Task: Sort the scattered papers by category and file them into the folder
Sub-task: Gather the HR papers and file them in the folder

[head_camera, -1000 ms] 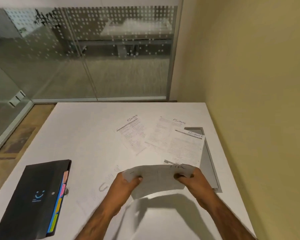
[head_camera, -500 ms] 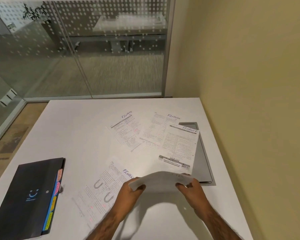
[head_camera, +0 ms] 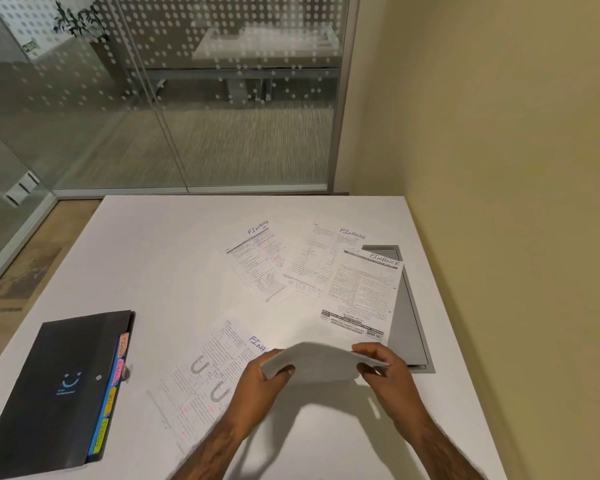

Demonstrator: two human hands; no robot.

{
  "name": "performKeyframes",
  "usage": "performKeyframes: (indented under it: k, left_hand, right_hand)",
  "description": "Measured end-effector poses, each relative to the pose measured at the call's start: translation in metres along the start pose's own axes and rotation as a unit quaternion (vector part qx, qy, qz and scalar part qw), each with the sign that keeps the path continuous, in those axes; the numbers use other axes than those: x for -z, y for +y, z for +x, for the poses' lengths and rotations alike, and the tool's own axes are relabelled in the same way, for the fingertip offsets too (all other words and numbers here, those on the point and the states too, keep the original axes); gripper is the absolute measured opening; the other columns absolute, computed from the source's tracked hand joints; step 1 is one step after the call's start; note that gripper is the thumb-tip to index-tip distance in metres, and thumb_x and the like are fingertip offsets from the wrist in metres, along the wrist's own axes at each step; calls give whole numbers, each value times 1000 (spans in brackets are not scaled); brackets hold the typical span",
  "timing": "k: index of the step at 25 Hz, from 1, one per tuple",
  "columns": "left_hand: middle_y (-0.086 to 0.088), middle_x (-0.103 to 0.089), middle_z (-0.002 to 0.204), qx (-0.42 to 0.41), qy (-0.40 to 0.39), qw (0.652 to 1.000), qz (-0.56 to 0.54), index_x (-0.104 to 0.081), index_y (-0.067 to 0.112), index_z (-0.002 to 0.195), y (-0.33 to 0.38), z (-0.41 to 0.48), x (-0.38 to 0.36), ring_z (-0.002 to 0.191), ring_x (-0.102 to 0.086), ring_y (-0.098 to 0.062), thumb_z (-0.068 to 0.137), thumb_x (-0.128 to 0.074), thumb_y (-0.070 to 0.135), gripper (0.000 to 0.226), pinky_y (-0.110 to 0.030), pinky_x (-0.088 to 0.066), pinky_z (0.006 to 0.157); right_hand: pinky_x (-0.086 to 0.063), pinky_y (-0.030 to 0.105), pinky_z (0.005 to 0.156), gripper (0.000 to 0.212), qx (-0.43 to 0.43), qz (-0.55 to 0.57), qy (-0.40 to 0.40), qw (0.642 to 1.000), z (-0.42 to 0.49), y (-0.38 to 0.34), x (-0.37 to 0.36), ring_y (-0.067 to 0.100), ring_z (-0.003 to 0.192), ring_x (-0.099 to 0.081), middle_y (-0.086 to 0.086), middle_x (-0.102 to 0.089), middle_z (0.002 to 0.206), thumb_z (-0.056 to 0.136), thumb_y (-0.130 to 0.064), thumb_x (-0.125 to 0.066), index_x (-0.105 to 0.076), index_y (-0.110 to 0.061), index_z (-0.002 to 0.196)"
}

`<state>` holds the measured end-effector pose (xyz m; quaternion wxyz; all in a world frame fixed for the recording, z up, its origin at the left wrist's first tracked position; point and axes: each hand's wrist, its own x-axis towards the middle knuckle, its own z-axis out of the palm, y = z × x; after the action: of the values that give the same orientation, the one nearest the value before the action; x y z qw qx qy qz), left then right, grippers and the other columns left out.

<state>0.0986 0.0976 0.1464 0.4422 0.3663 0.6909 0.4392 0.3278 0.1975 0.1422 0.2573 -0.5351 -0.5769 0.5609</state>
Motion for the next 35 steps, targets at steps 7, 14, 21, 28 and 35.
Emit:
performKeyframes:
  k: [7, 14, 21, 28, 35]
  left_hand:
    - [-6, -75, 97, -8, 9, 1000, -7, -75, 37, 93, 6, 2, -2, 81, -66, -4, 99, -63, 13, 28, -19, -48, 74]
    - [8, -79, 101, 13, -24, 998, 57, -76, 37, 106, -14, 8, -4, 94, -74, -11, 87, -71, 40, 19, -43, -58, 90]
    - [9, -79, 101, 32, -42, 994, 91, -78, 33, 103, -14, 19, -2, 94, -74, -6, 85, -65, 46, 25, -43, -58, 90]
    - [9, -74, 121, 53, 40, 998, -4, -70, 24, 128, 13, 0, 60, 108, -71, -8, 97, -64, 33, 33, -33, -56, 97]
    - [6, -71, 127, 121, 140, 980, -71, -61, 26, 132, -29, -20, 175, 113, -69, -15, 95, -61, 52, 45, -38, -53, 102]
  right_hand:
    - [-51, 26, 90, 31, -20, 22, 35, 999, -2, -3, -2, 3, 99, -70, -15, -77, 100, 95, -1, -64, -76, -29, 96]
    - [-52, 35, 89, 25, -43, -21, 38, 998, -4, 4, -3, 22, 98, -68, -6, -76, 104, 91, -10, -70, -72, -31, 106]
    - [-48, 14, 69, 28, -24, -23, 71, 997, -14, 1, 3, 18, 93, -69, -1, -75, 95, 94, 2, -63, -69, -25, 91]
    - [-56, 46, 81, 24, -29, -49, -54, 997, -13, -11, -31, 27, 88, -73, -3, -78, 85, 97, -3, -62, -74, -21, 87]
    - [-55, 35, 62, 18, -44, -19, -164, 985, -25, -39, -145, 19, 71, -72, 7, -78, 87, 101, -7, -54, -70, -9, 94]
